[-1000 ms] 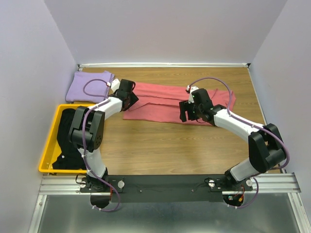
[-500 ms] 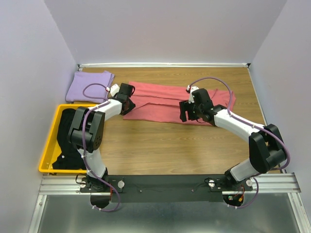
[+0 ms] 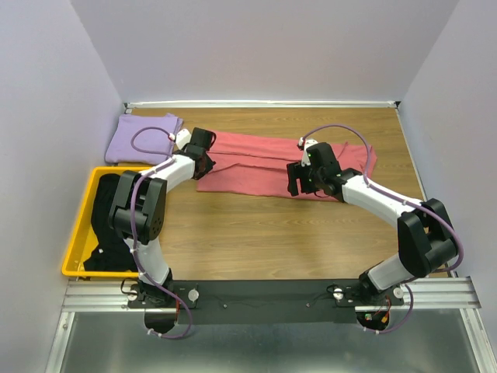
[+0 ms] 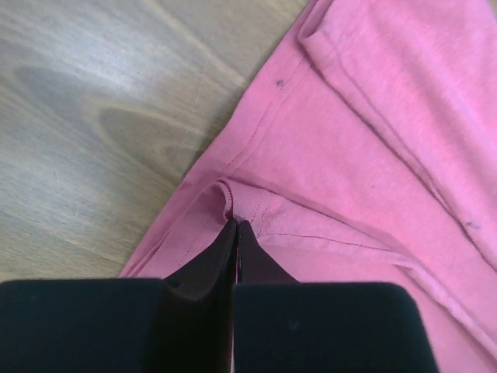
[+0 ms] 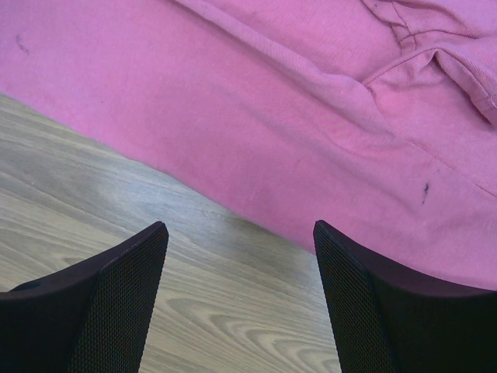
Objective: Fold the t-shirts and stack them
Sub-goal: Fold the tshirt
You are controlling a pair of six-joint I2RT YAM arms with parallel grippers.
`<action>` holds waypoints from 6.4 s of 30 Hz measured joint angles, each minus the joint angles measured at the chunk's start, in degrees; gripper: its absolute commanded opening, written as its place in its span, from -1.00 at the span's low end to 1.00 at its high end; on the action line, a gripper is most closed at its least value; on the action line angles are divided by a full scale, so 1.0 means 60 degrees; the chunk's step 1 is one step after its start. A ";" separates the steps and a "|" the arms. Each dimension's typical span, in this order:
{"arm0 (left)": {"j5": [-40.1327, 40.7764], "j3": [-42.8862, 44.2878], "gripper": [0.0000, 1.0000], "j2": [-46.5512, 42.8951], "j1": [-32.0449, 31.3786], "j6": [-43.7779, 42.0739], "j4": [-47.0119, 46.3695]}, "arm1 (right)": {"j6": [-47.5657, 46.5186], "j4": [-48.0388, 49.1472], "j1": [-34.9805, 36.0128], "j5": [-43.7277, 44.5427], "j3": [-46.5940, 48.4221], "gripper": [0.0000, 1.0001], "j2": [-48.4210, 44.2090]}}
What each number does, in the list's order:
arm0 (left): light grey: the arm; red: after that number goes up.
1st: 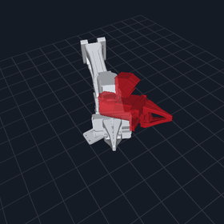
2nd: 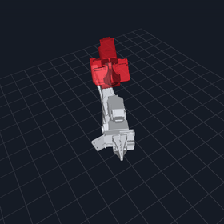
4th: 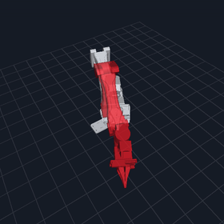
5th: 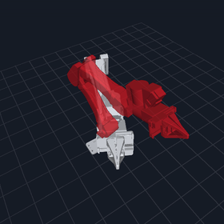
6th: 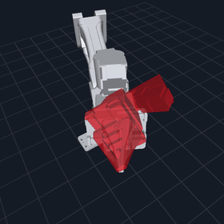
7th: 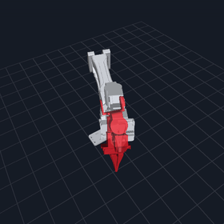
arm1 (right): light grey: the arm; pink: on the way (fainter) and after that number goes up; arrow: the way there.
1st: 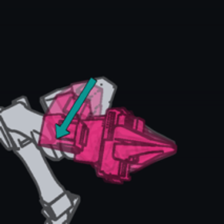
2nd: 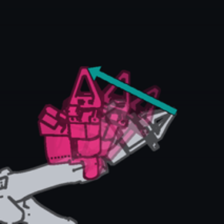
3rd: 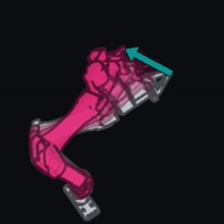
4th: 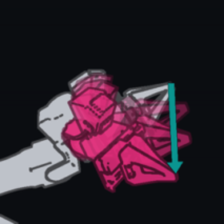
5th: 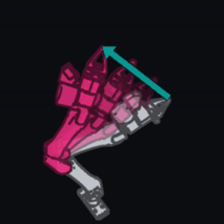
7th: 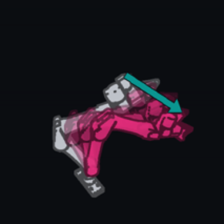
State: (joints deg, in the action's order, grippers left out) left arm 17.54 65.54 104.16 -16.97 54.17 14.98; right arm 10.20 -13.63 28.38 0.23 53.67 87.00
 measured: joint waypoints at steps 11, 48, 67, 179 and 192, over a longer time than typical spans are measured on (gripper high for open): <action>0.0044 0.1151 -0.67 0.0707 0.0342 -0.0426 0.0157 | 0.0000 0.0000 0.0000 0.0015 -0.0076 0.66 -0.0004; 0.0062 -0.0900 0.11 -0.0484 -0.0612 -0.2973 0.0189 | -0.0707 -0.0120 -0.2106 0.1355 0.2000 0.08 0.2583; 0.0186 -0.1530 0.04 -0.0758 -0.0630 -0.3555 -0.0321 | -0.1934 -0.0171 -0.2106 0.1741 0.4269 -0.20 0.4503; -0.5020 -0.0674 0.17 -0.2025 -0.2098 -0.5694 0.1260 | 0.2739 0.1453 -0.4703 -0.3712 0.4838 0.21 0.4466; -0.4189 -0.1031 -0.01 -0.0645 -0.0878 -0.5238 0.0521 | 0.4626 0.3304 -0.3235 -0.3923 0.1133 0.13 0.3555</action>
State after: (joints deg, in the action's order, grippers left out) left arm -7.60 59.35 100.29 -22.24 22.74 18.11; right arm 37.95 6.20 8.97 -23.31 60.47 108.33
